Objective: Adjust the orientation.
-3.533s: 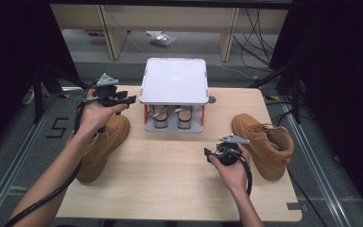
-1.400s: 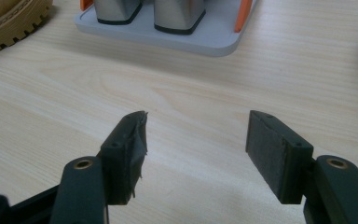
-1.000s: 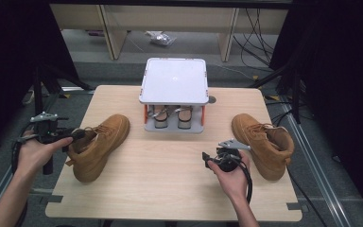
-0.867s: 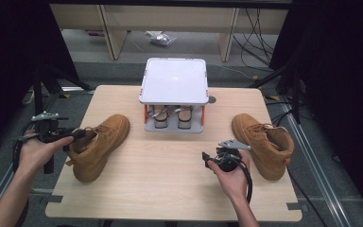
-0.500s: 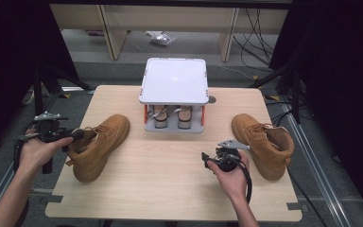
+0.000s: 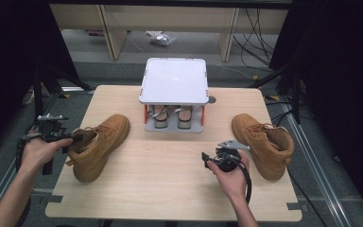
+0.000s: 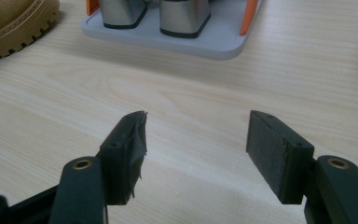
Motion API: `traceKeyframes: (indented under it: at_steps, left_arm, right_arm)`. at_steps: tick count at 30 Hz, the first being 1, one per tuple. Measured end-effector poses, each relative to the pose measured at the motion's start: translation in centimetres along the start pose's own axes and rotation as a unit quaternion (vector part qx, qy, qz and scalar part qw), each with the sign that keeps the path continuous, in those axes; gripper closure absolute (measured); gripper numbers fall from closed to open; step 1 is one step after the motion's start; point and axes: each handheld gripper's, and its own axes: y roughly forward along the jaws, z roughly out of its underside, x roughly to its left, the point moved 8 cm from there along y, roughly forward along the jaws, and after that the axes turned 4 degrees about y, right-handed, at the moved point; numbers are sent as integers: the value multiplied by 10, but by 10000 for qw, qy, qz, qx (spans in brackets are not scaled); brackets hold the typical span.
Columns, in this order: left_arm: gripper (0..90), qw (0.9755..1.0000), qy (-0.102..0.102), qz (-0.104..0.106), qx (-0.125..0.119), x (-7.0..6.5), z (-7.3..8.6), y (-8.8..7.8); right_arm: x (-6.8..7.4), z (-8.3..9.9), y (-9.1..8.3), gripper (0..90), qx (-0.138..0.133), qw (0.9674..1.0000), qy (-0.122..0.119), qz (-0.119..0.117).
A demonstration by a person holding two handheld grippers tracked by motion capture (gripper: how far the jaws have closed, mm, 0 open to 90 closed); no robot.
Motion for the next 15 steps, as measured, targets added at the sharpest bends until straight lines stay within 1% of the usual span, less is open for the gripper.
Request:
traceKeyframes:
  at_steps: [1, 2, 3, 4, 6, 7, 8, 9, 10, 11, 12, 13, 14, 15]
  left_arm:
    - [759, 10000, -76, -7, -52, 0, -1, 1]
    - [763, 9999, -111, 30, -6, 0, 0, 0]
    - [770, 9999, -141, 19, -66, 0, -1, 1]
    - [777, 9998, -169, 36, -100, 0, -1, 1]
    - [788, 9997, -209, 63, -76, 0, 0, 0]
    - [794, 9993, -330, 164, -80, -1, 0, -1]
    - [798, 9989, -392, 222, -99, -2, 0, -1]
    - [802, 9989, -392, 222, -99, -2, 0, -1]
    - [805, 9981, -517, 290, -136, -4, 0, -1]
    - [807, 9978, -550, 327, -141, -4, 0, -2]
    - [808, 9975, -602, 320, -175, -4, 0, -1]
    - [810, 9972, -630, 356, -190, -3, 0, -1]
    - [812, 9964, -724, 415, -176, -3, 1, -2]
    - [813, 9957, -778, 449, -234, -3, 0, -1]
  right_arm:
    - [1, 1, 1, 388, 23, 10000, 19, -29]
    - [-1, 1, 1, 388, 0, 10000, -44, 3]
    - [-3, 0, 1, 388, -16, 9999, -153, 6]
    - [-3, 0, 1, 388, -7, 9999, -165, 26]
    - [-3, 0, 1, 388, -9, 9999, -162, 24]
    - [-3, 0, 1, 388, -14, 9999, -168, 21]
    - [-3, 0, 2, 388, -36, 9999, -129, -16]
    - [-3, 0, 2, 388, -36, 9999, -129, -16]
    - [-2, 0, 1, 387, -18, 10000, -77, -8]
    - [-3, -1, 1, 388, -39, 9999, -154, -17]
    - [-3, -1, 1, 388, -48, 9999, -152, 14]
    - [-4, -2, 1, 388, -58, 9998, -171, 65]
    - [-4, -2, 2, 388, -114, 9998, -168, 15]
    - [-4, -2, -1, 388, -64, 9999, -154, 38]
